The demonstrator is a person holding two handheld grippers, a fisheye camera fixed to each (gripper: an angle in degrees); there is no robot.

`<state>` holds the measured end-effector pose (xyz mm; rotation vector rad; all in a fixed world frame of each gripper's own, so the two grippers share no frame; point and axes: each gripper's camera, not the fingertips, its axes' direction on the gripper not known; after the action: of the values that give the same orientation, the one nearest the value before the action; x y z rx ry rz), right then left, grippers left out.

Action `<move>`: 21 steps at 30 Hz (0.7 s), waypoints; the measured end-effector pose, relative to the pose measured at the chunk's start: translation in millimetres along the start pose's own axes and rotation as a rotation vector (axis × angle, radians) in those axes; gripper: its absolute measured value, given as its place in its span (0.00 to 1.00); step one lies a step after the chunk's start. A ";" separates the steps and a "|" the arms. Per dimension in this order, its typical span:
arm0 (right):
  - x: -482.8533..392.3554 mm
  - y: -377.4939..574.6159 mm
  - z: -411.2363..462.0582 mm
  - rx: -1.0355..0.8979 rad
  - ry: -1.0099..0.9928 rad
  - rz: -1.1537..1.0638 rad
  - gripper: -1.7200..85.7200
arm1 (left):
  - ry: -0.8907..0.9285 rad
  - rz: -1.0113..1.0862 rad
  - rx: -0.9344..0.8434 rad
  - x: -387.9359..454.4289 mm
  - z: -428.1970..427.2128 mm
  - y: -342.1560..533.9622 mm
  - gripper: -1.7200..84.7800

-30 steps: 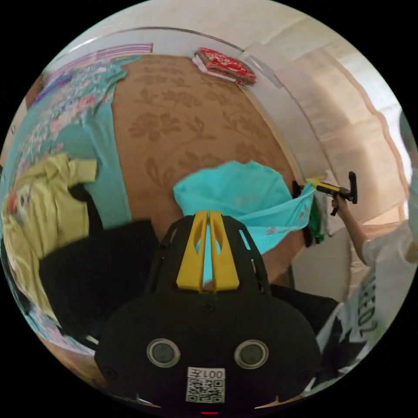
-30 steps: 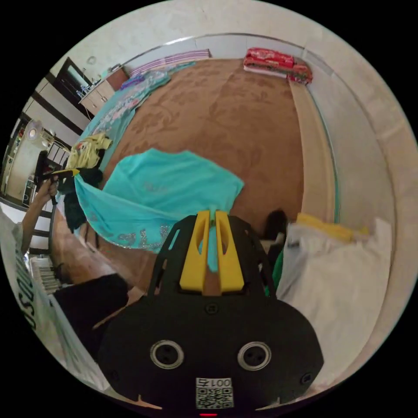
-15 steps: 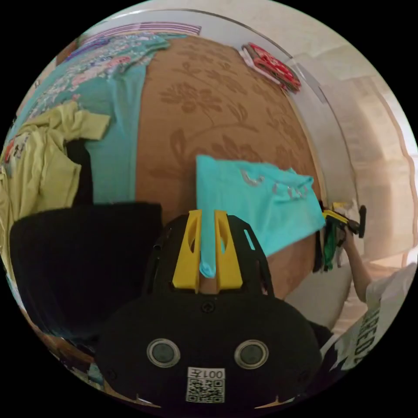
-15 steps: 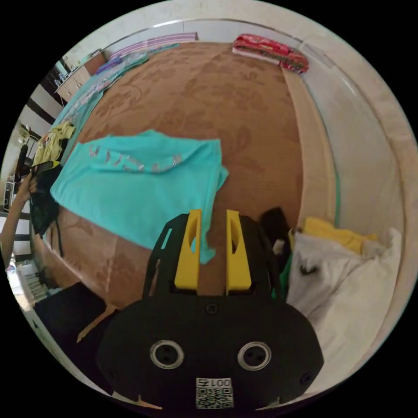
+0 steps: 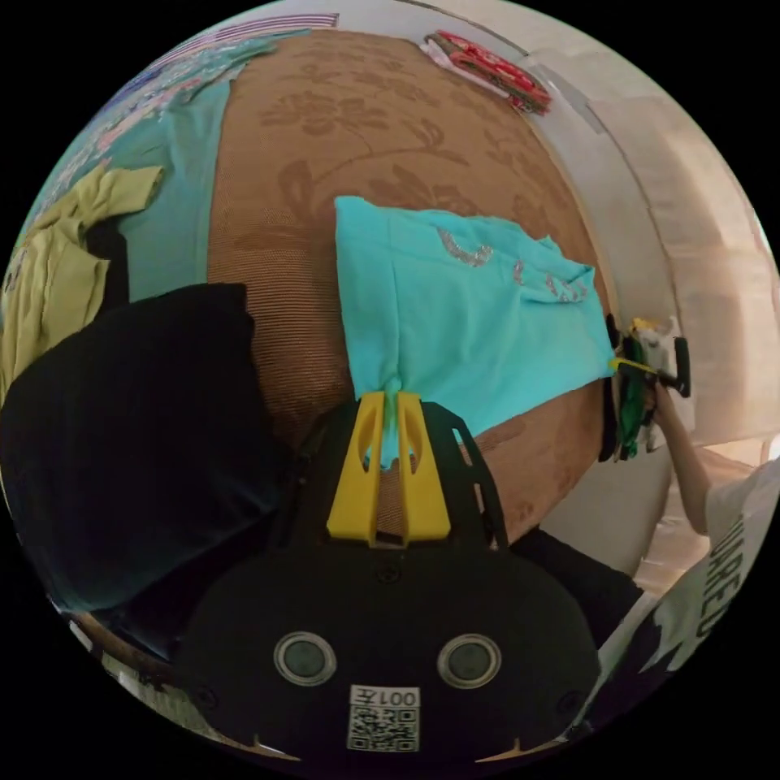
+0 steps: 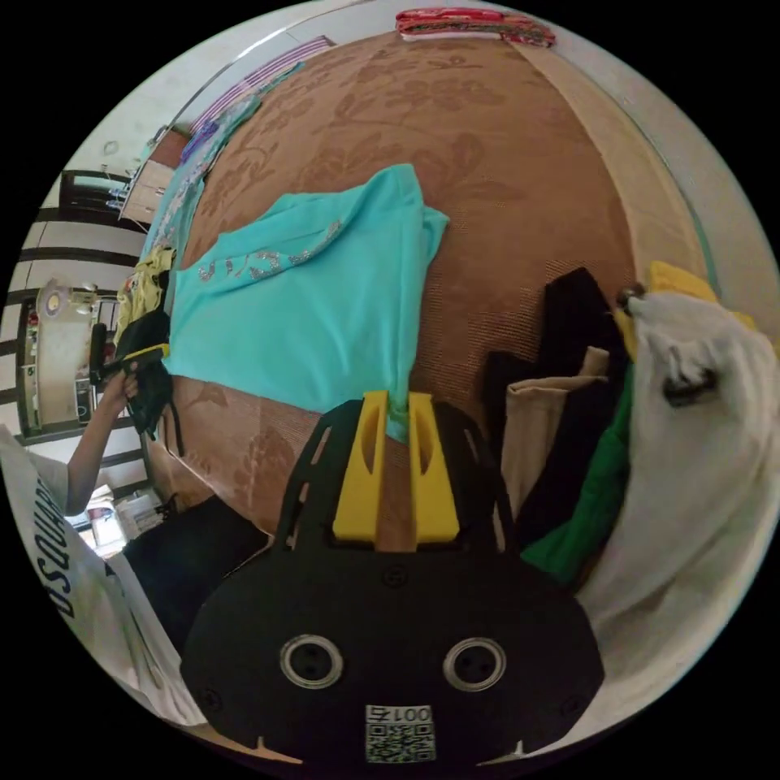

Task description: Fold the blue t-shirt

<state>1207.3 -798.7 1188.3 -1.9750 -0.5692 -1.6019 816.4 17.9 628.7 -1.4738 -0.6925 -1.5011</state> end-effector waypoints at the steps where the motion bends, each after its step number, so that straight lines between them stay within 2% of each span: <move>1: -2.1 0.7 -6.0 0.023 0.004 0.006 0.06 | 0.053 -0.037 0.033 -2.3 -9.8 -0.1 0.03; 3: -22.7 5.0 -27.8 0.111 0.029 -0.025 0.05 | 0.113 -0.054 0.088 1.9 -23.6 0.9 0.03; 6: -74.0 -0.1 -42.6 0.169 0.194 -0.169 0.05 | 0.005 -0.021 0.140 30.5 -45.5 -2.9 0.04; 9: -126.4 -32.9 -36.3 0.183 0.283 -0.376 0.07 | -0.117 0.174 0.191 82.4 -61.2 -28.0 0.05; 10: -135.2 -43.2 -31.2 0.169 0.311 -0.422 0.08 | -0.156 0.296 0.191 106.8 -60.6 -46.7 0.05; 12: -163.0 -88.5 -6.0 0.112 0.418 -0.604 0.10 | -0.212 0.513 0.152 144.5 -52.2 -81.2 0.05; 14: -178.7 -119.9 11.1 0.067 0.447 -0.749 0.11 | -0.228 0.830 0.058 191.7 -33.9 -129.0 0.05; 15: -187.1 -138.6 22.3 0.016 0.462 -0.844 0.12 | -0.225 0.892 0.028 201.5 -28.9 -140.4 0.05; 17: -197.2 -163.6 37.3 -0.090 0.449 -0.950 0.13 | -0.252 1.109 -0.122 235.1 -8.4 -179.0 0.05; 21: -216.6 -201.8 64.2 -0.245 0.443 -1.071 0.11 | -0.372 1.287 -0.346 266.0 22.8 -215.6 0.05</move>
<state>1085.2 -600.9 994.1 -1.3860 -1.4315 -2.7333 667.3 77.9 931.9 -1.8841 0.3716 -0.3400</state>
